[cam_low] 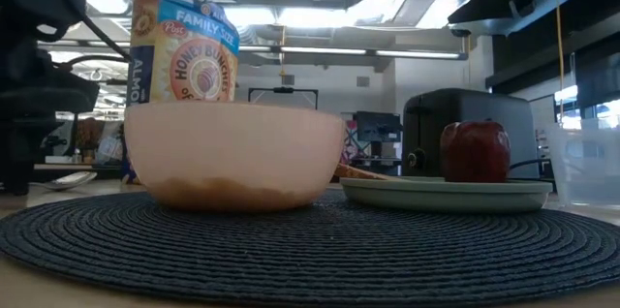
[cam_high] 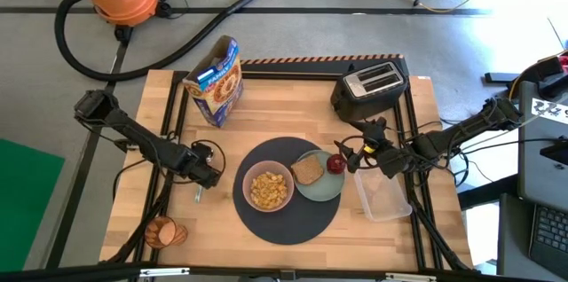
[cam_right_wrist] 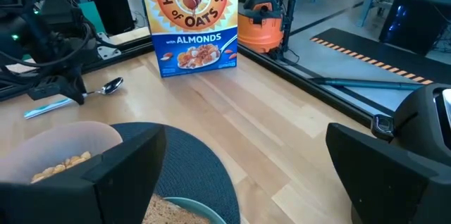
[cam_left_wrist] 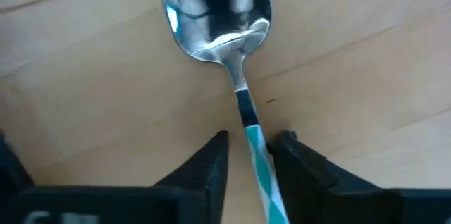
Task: Arrange a breakfast setting
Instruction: Put the white patterned spoon on the black placemat to the left of the pink bowl
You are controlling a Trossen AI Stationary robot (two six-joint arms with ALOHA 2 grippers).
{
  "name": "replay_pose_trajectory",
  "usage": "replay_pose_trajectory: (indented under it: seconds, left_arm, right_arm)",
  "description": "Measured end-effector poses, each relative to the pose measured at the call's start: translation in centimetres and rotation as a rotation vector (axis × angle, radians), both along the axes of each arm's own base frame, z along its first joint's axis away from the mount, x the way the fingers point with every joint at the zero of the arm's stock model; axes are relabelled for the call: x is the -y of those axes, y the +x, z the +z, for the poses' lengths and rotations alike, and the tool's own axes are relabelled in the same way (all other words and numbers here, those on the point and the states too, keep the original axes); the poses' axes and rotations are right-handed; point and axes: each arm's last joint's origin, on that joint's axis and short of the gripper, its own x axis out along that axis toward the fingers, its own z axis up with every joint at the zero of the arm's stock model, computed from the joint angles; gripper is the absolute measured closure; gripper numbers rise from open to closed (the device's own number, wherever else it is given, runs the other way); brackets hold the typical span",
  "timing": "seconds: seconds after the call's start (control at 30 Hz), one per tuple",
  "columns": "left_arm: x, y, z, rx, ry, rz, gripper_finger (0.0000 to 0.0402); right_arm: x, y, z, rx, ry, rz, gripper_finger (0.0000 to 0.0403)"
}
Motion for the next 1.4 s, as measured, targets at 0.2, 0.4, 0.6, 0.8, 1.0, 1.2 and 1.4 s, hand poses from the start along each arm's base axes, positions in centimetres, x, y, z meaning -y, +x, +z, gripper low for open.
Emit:
replay_pose_trajectory:
  seconds: [0.2,0.4,0.6,0.8,1.0,1.2,1.4]
  left_arm:
    - [-0.2,0.4,0.2,0.001,-0.022,-0.029,0.0371]
    - [-0.1,1.6,1.3,0.073,0.028,-0.06,0.0383]
    - [-0.3,2.9,2.3,0.187,0.109,-0.031,0.0374]
    - [-1.0,5.9,3.3,0.482,0.207,-0.001,0.0378]
    - [-2.1,8.2,2.9,0.567,0.234,-0.006,0.0375]
    - [-2.4,9.3,0.8,0.511,0.149,0.004,0.0374]
    - [-1.7,10.1,-0.1,0.522,0.033,-0.006,0.0373]
  right_arm:
    - [0.0,0.0,0.0,-0.005,-0.002,0.001,0.0024]
    - [0.0,0.0,-0.1,-0.01,0.0,0.006,0.0024]
    - [0.0,0.0,-0.1,-0.012,-0.001,0.006,0.0024]
    - [-0.1,0.3,-0.4,-0.023,-0.011,0.0,0.0024]
    - [-0.3,0.5,-0.7,-0.044,-0.022,0.0,0.0024]
    - [-0.4,0.6,-0.9,-0.056,-0.01,0.022,0.0024]
    - [-0.3,0.6,-0.9,-0.057,-0.01,0.021,0.0024]
